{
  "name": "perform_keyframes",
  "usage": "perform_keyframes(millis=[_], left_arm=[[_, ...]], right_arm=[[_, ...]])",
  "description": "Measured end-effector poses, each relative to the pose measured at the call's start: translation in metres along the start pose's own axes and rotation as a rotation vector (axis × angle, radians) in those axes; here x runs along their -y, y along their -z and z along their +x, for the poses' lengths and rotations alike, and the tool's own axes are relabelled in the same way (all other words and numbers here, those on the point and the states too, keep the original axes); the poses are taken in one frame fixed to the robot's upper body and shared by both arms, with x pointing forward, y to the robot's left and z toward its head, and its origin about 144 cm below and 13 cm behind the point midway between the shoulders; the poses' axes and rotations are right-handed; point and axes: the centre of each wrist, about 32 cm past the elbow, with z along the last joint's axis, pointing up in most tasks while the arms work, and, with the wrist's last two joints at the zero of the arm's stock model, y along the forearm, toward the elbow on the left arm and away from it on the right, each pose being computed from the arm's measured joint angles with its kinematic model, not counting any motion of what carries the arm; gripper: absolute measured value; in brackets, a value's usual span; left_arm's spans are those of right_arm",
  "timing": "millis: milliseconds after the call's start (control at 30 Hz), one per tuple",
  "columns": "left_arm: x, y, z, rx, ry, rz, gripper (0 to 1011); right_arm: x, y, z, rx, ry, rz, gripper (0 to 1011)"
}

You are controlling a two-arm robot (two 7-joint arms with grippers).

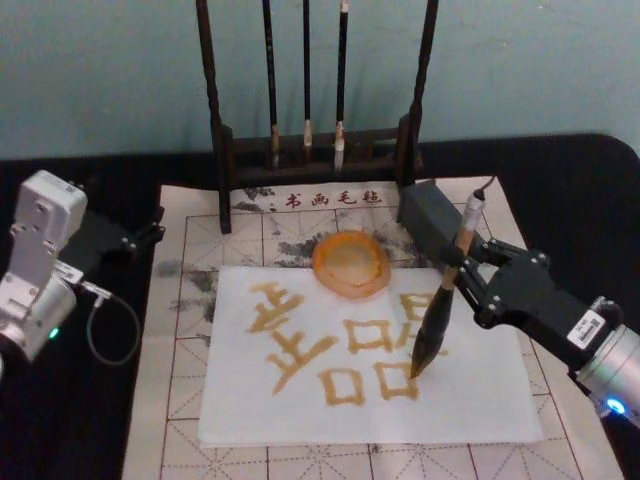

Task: Pick up the brush from the inkstone, write on the paper, then place the brush back to its original position.

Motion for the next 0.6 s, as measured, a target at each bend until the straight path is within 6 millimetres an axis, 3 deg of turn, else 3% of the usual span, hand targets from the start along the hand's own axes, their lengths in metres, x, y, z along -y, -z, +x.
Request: perform_keyframes(millis=[600], left_arm=[[0.0,0.0,0.0,0.0,0.0,0.0,1001]], right_arm=[[0.014,-0.004,0.001,0.015,0.013,0.002,201]])
